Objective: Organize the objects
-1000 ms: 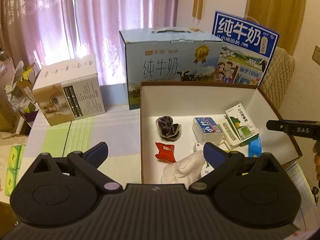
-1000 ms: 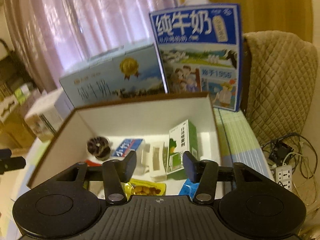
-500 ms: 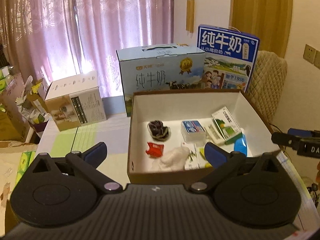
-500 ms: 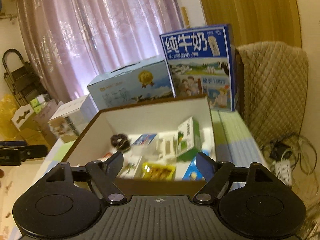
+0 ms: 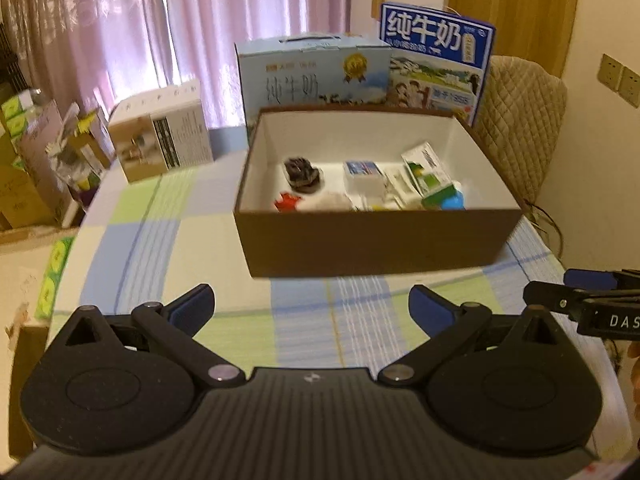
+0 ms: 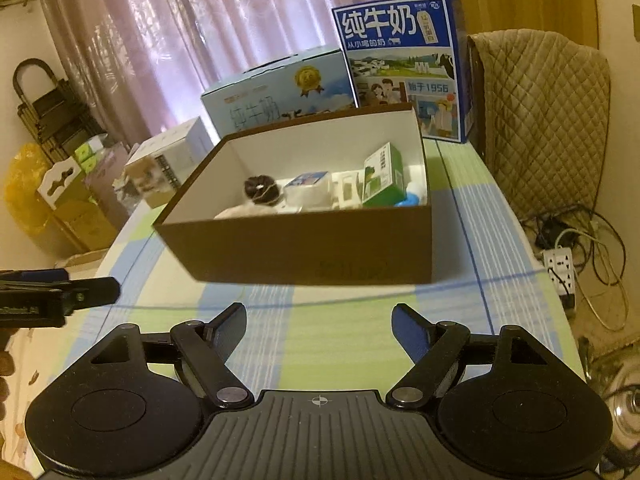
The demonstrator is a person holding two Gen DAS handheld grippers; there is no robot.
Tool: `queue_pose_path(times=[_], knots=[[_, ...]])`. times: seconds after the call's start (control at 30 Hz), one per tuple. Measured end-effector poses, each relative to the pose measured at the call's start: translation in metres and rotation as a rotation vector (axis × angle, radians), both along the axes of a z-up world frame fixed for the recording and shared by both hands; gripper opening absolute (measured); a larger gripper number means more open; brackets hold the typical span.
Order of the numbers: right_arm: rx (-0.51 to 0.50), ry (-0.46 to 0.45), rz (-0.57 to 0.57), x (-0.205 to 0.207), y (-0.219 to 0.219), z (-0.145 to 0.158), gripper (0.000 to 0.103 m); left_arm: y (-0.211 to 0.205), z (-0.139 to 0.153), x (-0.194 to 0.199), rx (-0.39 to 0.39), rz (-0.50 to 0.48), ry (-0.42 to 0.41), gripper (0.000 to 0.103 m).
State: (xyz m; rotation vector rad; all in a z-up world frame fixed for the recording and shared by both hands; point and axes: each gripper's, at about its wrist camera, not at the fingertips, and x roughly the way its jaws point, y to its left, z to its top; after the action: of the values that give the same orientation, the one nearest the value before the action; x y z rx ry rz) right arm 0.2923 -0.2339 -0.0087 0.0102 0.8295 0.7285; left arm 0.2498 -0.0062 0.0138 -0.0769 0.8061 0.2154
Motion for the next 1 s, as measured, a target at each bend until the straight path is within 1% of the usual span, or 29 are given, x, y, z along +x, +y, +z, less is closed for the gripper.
queue_pose_path(times=[0.2,0.37,0.53,0.7,1.0], knots=[[-0.01,0.014,-0.02,-0.048,-0.001,0.006,0.077,-0.005,-0.003,-0.034,-0.026,-0.041,0.024,0.102],[-0.027,0.015,-0.031,-0.09,0.002,0.007,0.077,0.0,-0.006,-0.072,-0.046,-0.056,0.04,0.102],[-0.035,0.008,-0.042,-0.131,0.003,0.01,0.077,0.003,-0.008,-0.107,-0.043,-0.076,0.049,0.102],[-0.04,-0.003,-0.046,-0.162,0.005,0.013,0.077,0.008,-0.007,-0.134,-0.044,-0.093,0.045,0.102],[-0.048,-0.014,-0.059,-0.192,0.005,0.015,0.077,0.013,-0.007,-0.169,-0.044,-0.112,0.043,0.102]])
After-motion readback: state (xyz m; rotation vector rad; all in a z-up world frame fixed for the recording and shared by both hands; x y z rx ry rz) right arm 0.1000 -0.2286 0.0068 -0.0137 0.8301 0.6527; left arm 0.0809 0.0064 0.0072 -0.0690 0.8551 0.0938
